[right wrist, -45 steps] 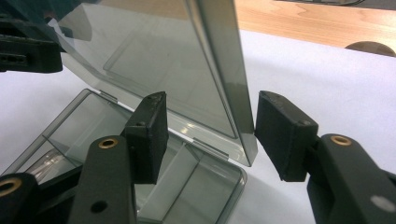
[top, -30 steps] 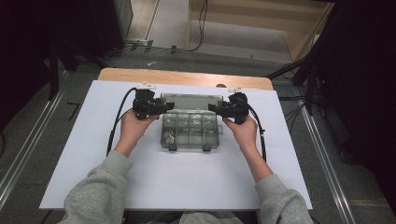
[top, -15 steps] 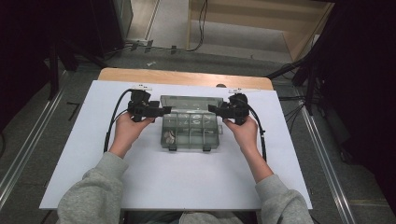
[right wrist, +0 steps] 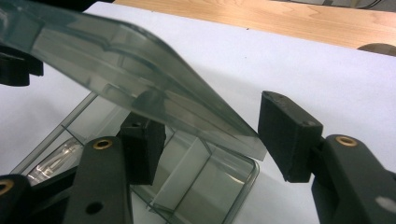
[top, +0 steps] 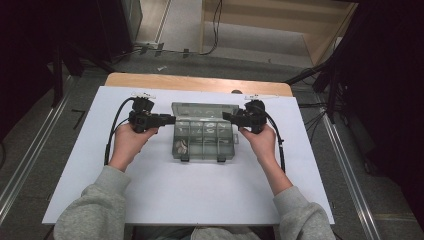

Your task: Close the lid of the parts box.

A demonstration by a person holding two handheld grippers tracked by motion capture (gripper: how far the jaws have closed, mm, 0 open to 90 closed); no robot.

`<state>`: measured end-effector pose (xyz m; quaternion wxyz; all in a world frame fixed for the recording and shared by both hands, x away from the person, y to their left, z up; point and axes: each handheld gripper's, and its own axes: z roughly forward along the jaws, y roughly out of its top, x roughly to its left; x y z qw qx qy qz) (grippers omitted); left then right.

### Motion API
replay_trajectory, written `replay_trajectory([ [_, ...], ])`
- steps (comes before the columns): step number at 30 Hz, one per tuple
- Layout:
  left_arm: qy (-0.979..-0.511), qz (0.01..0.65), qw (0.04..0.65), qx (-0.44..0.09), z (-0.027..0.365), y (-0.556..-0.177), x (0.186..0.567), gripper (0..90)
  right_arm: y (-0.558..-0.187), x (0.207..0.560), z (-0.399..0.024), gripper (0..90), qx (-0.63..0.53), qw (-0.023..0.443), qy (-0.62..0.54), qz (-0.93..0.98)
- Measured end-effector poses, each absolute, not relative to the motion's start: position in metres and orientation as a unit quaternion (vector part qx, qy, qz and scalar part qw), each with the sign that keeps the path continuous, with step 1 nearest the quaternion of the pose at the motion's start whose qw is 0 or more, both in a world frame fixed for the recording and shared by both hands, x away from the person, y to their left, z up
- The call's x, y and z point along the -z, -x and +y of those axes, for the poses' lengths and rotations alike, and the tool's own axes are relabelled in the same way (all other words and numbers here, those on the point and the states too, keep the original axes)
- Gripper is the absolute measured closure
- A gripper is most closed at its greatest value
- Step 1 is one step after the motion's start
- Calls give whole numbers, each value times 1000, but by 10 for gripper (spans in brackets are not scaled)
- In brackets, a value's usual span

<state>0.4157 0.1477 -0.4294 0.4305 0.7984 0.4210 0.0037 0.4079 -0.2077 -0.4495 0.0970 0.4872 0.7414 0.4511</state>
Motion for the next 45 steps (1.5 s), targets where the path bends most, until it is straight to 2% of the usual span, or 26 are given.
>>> replay_trajectory([
  [4, -802, 419, 427, 6, 145, -416, 430, 854, -407, 449, -207, 390, -451, 96, -487, 742],
  [7, -801, 421, 425, 17, 145, -418, 431, 898, -406, 450, -207, 381, -451, 98, -484, 743],
  [31, -808, 400, 432, 16, 143, -419, 428, 894, -401, 449, -213, 303, -453, 79, -482, 746],
  [45, -810, 395, 433, 22, 145, -419, 428, 893, -388, 443, -231, 309, -439, 66, -483, 755],
])
